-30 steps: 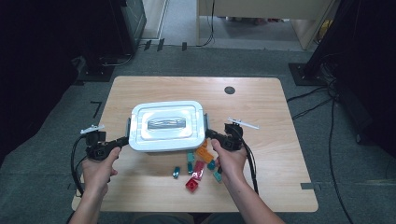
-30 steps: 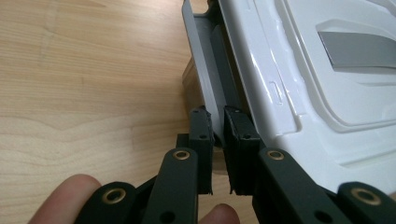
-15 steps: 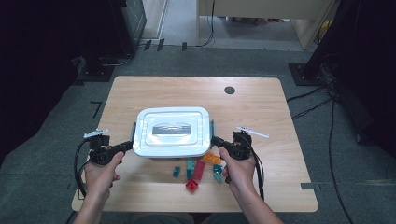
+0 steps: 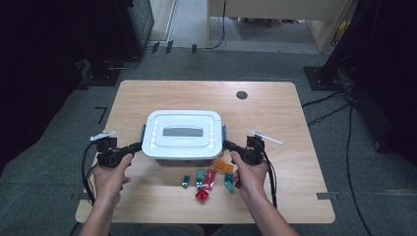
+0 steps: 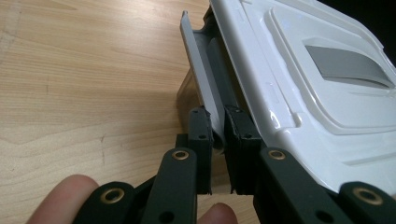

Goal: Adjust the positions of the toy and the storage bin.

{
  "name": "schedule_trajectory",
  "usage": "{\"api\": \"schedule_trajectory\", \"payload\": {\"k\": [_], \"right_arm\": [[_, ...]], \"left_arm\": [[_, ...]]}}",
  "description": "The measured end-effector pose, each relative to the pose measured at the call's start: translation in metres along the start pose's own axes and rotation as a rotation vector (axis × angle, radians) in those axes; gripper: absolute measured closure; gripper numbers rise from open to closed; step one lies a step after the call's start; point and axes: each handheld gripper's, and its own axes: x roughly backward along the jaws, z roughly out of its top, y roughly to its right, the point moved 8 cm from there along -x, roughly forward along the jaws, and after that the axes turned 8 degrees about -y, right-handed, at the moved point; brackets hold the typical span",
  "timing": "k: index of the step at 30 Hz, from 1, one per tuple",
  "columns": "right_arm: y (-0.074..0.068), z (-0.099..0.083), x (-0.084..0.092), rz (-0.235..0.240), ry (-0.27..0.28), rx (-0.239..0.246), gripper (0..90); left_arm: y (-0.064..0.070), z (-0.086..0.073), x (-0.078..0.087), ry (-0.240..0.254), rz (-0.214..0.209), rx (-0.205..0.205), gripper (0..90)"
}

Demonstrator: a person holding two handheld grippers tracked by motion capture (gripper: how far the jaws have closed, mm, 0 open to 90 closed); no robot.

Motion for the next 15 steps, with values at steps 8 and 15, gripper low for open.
{"api": "schedule_trajectory", "payload": {"k": [8, 15], "right_arm": [[0.000, 0.006, -0.006, 0.002, 0.018, 0.004, 80.1], [0.004, 0.015, 0.015, 0.007, 0.082, 0.113, 57.8]], "left_arm": [[-0.003, 0.005, -0.004, 0.038, -0.001, 0.011, 81.2], [-0.006, 0.008, 0.008, 0.127, -0.022, 0.016, 59.3]]}}
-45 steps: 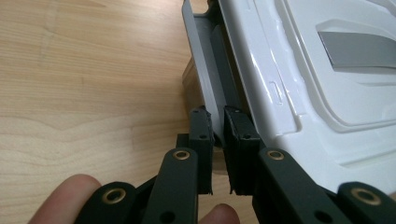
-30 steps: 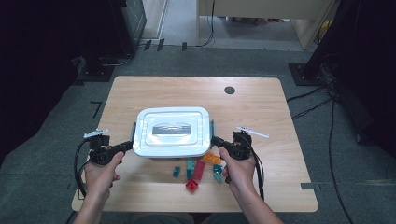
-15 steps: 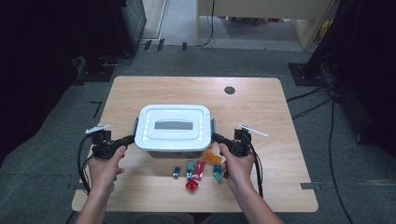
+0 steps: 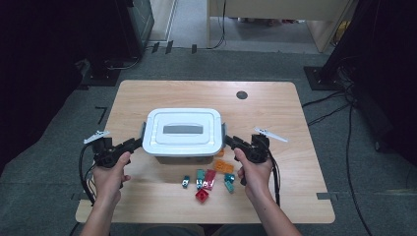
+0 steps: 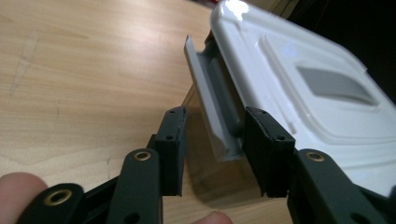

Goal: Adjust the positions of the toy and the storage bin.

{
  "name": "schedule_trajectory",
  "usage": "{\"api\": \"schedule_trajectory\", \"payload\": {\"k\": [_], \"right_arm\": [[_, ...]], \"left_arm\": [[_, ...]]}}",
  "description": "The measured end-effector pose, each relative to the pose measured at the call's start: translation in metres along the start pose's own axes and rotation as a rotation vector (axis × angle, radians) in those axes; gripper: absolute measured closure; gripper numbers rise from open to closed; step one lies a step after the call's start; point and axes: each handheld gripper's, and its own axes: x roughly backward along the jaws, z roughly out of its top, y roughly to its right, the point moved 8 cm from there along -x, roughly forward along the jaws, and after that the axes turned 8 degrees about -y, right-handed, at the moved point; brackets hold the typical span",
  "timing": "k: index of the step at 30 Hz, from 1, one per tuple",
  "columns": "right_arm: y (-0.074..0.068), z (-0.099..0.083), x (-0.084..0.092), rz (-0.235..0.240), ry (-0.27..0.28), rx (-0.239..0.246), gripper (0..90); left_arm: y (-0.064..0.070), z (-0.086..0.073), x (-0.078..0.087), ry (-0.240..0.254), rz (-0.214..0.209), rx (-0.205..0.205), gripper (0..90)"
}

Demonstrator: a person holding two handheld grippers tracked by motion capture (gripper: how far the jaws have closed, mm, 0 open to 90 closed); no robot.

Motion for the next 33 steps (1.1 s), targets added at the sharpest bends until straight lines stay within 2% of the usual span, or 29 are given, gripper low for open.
{"api": "schedule_trajectory", "payload": {"k": [1, 3, 6, 8, 11, 13, 14, 17, 20, 21, 24, 25, 27, 28, 29, 30, 31, 32, 33], "right_arm": [[0.002, 0.002, 0.003, -0.012, 0.012, 0.014, 58.3], [0.004, 0.003, 0.005, -0.025, 0.016, 0.015, 59.2], [0.002, 0.001, 0.001, -0.021, 0.004, 0.027, 60.7], [-0.001, -0.003, -0.004, -0.022, -0.014, 0.046, 63.5], [-0.003, -0.008, -0.011, -0.026, -0.041, 0.047, 72.5], [-0.003, -0.010, -0.013, -0.027, -0.049, 0.043, 74.5], [-0.001, -0.011, -0.014, -0.039, -0.050, 0.042, 79.1], [0.000, -0.013, -0.014, -0.012, -0.056, 0.017, 81.3], [-0.001, -0.015, -0.011, -0.019, -0.058, 0.024, 81.9], [-0.001, -0.016, -0.009, -0.023, -0.059, 0.017, 82.1], [0.001, -0.019, -0.005, -0.015, -0.057, -0.005, 82.3], [0.002, -0.019, -0.004, -0.014, -0.057, -0.009, 82.2], [0.003, -0.020, -0.002, -0.015, -0.054, -0.008, 81.7], [0.003, -0.020, -0.001, -0.017, -0.052, -0.008, 80.4], [0.003, -0.020, -0.001, -0.017, -0.052, -0.008, 80.4], [0.004, -0.019, 0.001, -0.036, -0.040, 0.007, 69.9], [0.004, -0.019, 0.001, -0.036, -0.040, 0.007, 69.9], [0.005, -0.017, 0.003, -0.055, -0.027, 0.022, 62.1], [0.008, -0.012, 0.008, -0.084, -0.006, 0.062, 52.6]], "left_arm": [[0.001, 0.002, 0.001, 0.005, -0.018, 0.001, 60.6], [0.002, 0.001, -0.001, 0.002, -0.001, -0.004, 64.0], [0.004, -0.001, -0.006, -0.020, 0.000, -0.003, 67.7], [0.005, -0.004, -0.009, -0.030, -0.004, -0.005, 69.9], [0.007, -0.007, -0.011, -0.038, -0.011, -0.009, 72.8], [0.007, -0.007, -0.011, -0.037, -0.010, -0.007, 73.0], [0.008, -0.008, -0.012, -0.046, -0.013, -0.008, 73.8], [0.009, -0.010, -0.011, -0.050, -0.026, -0.011, 75.6], [0.009, -0.013, -0.011, -0.052, -0.027, -0.011, 78.2], [0.011, -0.016, -0.010, -0.059, -0.041, -0.008, 78.9], [0.013, -0.019, -0.011, -0.057, -0.049, -0.008, 78.8], [0.015, -0.021, -0.010, -0.058, -0.063, -0.009, 77.7], [0.016, -0.022, -0.010, -0.054, -0.050, -0.020, 76.1], [0.016, -0.022, -0.010, -0.050, -0.040, -0.021, 73.1], [0.016, -0.022, -0.010, -0.050, -0.040, -0.021, 66.1], [0.012, -0.019, -0.008, -0.027, -0.028, -0.003, 57.7], [0.012, -0.019, -0.008, -0.027, -0.028, -0.003, 52.6], [0.010, -0.017, -0.005, -0.011, -0.031, 0.006, 52.6], [0.009, -0.014, -0.003, 0.012, -0.033, 0.008, 45.7]]}}
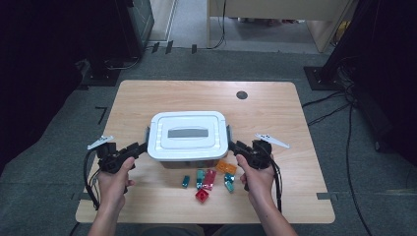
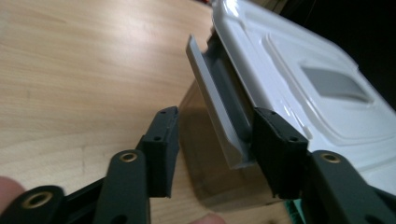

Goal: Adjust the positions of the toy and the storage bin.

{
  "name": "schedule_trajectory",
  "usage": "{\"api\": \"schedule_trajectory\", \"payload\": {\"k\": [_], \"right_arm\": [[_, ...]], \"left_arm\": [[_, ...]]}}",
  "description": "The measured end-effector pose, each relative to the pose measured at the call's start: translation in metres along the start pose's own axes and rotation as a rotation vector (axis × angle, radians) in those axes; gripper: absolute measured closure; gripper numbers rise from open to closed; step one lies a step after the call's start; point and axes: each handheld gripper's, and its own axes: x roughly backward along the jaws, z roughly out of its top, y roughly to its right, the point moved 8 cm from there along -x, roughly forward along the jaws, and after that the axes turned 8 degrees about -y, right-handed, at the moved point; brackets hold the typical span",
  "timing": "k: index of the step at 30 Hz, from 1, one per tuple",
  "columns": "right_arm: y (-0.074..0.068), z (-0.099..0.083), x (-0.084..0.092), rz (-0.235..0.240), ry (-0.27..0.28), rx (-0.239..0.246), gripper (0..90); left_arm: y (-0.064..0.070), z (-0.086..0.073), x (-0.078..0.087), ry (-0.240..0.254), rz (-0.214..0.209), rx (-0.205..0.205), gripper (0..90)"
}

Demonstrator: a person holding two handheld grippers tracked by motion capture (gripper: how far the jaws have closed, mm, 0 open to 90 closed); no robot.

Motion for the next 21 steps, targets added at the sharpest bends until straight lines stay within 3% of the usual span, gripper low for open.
{"api": "schedule_trajectory", "payload": {"k": [2, 5, 10, 12, 15, 16, 18, 19, 21], "right_arm": [[0.003, 0.004, 0.005, -0.004, 0.006, 0.035, 46.0], [0.006, 0.012, 0.016, -0.016, 0.009, 0.133, 37.5], [0.002, 0.031, 0.035, -0.022, 0.018, 0.295, 27.0], [-0.003, 0.038, 0.038, 0.019, 0.006, 0.336, 25.9], [-0.013, 0.045, 0.037, 0.023, 0.002, 0.429, 30.5], [-0.013, 0.045, 0.037, 0.023, 0.002, 0.429, 30.5], [-0.028, 0.051, 0.033, 0.048, 0.019, 0.529, 36.4], [-0.033, 0.053, 0.030, 0.065, 0.023, 0.554, 37.1], [-0.042, 0.058, 0.024, 0.111, 0.019, 0.576, 37.6]], "left_arm": [[-0.004, 0.002, 0.007, 0.023, 0.036, -0.038, 34.8], [-0.007, -0.002, 0.009, 0.028, 0.062, -0.090, 23.3], [-0.005, -0.008, 0.008, -0.006, 0.074, -0.141, 18.6], [-0.002, -0.010, 0.008, -0.015, 0.065, -0.166, 18.5], [0.004, -0.014, 0.010, -0.028, 0.049, -0.222, 18.8], [0.004, -0.014, 0.010, -0.028, 0.049, -0.222, 18.8], [0.005, -0.017, 0.011, -0.033, 0.068, -0.239, 18.8], [0.005, -0.019, 0.011, -0.038, 0.071, -0.241, 18.9], [0.005, -0.021, 0.011, -0.057, 0.055, -0.239, 18.9]]}}
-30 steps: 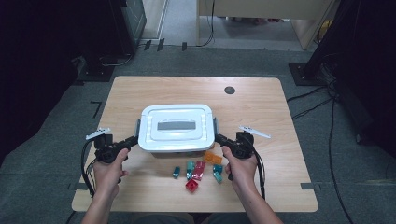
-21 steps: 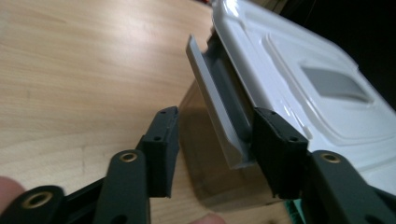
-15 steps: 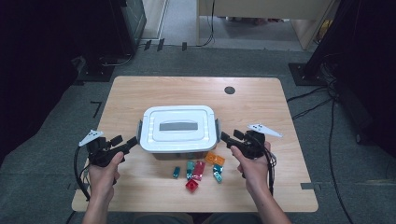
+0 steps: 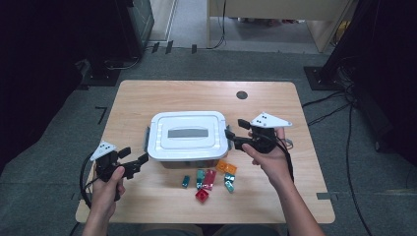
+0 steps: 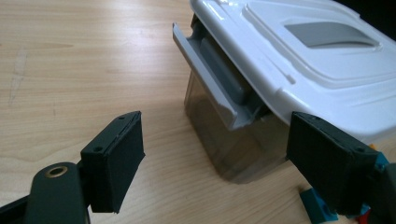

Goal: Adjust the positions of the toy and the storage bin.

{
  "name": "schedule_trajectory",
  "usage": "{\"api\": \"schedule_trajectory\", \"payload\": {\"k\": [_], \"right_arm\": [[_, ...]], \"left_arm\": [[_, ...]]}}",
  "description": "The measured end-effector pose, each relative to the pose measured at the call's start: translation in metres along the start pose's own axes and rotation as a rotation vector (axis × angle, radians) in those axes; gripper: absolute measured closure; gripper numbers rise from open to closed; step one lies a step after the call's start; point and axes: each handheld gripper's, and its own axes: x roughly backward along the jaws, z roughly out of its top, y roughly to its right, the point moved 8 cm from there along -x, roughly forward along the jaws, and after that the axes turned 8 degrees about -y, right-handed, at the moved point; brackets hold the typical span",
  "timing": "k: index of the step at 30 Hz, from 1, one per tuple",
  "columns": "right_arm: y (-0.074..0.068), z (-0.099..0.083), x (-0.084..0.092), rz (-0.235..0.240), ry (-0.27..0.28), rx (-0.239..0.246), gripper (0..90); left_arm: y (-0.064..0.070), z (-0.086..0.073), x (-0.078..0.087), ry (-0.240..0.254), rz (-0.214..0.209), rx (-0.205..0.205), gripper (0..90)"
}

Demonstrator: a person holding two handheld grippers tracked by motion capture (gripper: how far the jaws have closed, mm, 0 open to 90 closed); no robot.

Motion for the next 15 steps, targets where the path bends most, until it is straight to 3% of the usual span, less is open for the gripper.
{"api": "schedule_trajectory", "payload": {"k": [1, 2, 6, 8, 9, 10, 15], "right_arm": [[0.000, 0.000, 0.000, 0.000, 0.000, 0.000, 37.6], [-0.001, 0.007, -0.009, 0.047, 0.018, -0.003, 39.0], [-0.002, 0.012, -0.020, 0.072, -0.003, 0.016, 44.6], [-0.006, 0.013, -0.028, 0.085, -0.053, 0.099, 42.8], [-0.006, 0.013, -0.028, 0.085, -0.053, 0.099, 42.8], [-0.011, 0.015, -0.034, 0.076, -0.085, 0.162, 42.2], [-0.019, 0.021, -0.041, 0.135, -0.087, 0.165, 40.7]], "left_arm": [[0.000, 0.000, 0.000, 0.000, 0.000, 0.000, 18.8], [0.002, -0.001, 0.001, -0.004, -0.047, 0.000, 18.8], [0.002, -0.003, 0.004, -0.008, -0.065, -0.009, 18.8], [0.000, -0.005, 0.005, -0.014, -0.074, -0.008, 18.8], [0.000, -0.005, 0.005, -0.014, -0.074, -0.008, 18.8], [0.002, -0.007, 0.004, -0.018, -0.091, -0.014, 18.8], [0.009, -0.013, 0.002, -0.034, -0.113, -0.055, 18.8]]}}
